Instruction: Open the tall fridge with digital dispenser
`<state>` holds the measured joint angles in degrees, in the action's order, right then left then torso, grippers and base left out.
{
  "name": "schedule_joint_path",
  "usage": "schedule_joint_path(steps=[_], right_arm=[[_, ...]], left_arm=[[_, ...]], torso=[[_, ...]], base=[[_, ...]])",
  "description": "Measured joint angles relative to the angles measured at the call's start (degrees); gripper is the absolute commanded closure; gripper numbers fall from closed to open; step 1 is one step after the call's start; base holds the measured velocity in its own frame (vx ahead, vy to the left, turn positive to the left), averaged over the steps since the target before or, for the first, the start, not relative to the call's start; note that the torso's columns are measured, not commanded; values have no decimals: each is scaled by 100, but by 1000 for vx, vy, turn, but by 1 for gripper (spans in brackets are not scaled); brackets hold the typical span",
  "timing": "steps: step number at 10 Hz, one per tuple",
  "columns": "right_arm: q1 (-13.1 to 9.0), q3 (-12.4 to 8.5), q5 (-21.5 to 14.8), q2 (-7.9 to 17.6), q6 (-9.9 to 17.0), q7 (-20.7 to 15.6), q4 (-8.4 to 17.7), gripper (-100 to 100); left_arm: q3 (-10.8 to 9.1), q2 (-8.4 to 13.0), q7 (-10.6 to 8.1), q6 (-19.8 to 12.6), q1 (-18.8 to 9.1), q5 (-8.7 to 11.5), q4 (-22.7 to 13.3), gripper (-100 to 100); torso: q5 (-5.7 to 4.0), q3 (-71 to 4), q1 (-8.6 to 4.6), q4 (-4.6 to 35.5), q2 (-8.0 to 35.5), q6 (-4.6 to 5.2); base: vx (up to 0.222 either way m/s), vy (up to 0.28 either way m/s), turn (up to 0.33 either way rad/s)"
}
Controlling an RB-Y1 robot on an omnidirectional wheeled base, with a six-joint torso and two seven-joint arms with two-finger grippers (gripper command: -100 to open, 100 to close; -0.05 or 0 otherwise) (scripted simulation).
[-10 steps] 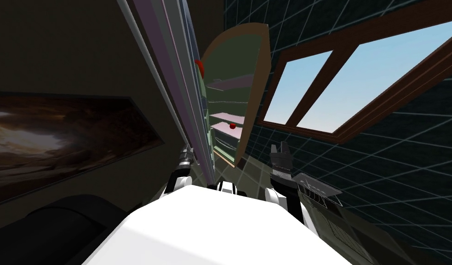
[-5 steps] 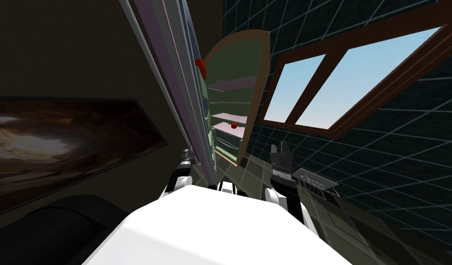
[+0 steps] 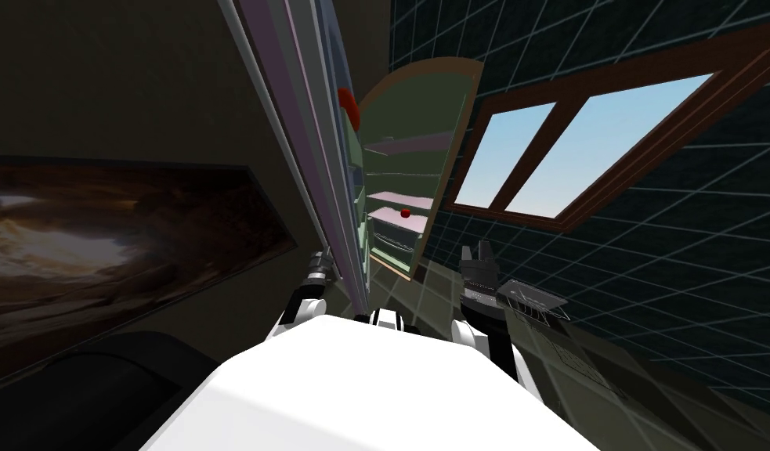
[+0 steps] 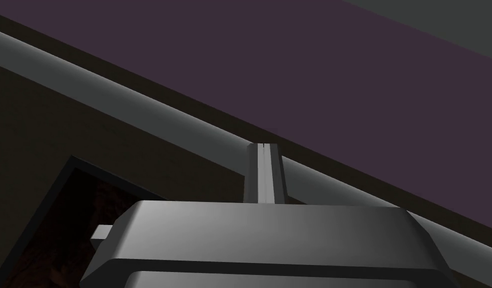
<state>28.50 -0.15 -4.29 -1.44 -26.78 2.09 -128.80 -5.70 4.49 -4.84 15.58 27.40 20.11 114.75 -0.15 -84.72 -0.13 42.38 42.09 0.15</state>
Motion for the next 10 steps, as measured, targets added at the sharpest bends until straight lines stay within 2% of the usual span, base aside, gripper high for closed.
schedule_joint_path(steps=[1, 2, 4, 10], right_arm=[[0, 0, 0, 0, 0, 0, 0, 0], [1, 1, 0, -1, 0, 0, 0, 0], [0, 2, 0, -2, 0, 0, 0, 0], [0, 2, 0, -2, 0, 0, 0, 0]], left_arm=[[39, 66, -34, -16, 2, 11, 29, 100], [40, 75, -43, -17, 2, 13, 33, -100], [46, 207, -80, 118, -73, 3, -159, -100], [178, 212, -109, 357, -371, -81, -774, -100]], torso=[[7, 5, 17, -1, 8, -4], [3, 5, -27, -9, 3, -10], [17, 1, -20, -29, -11, 10], [36, 0, 34, -37, -14, -7]], base=[[-36, 130, -27], [-31, 47, -5], [-35, 41, -24], [-19, 27, -18]])
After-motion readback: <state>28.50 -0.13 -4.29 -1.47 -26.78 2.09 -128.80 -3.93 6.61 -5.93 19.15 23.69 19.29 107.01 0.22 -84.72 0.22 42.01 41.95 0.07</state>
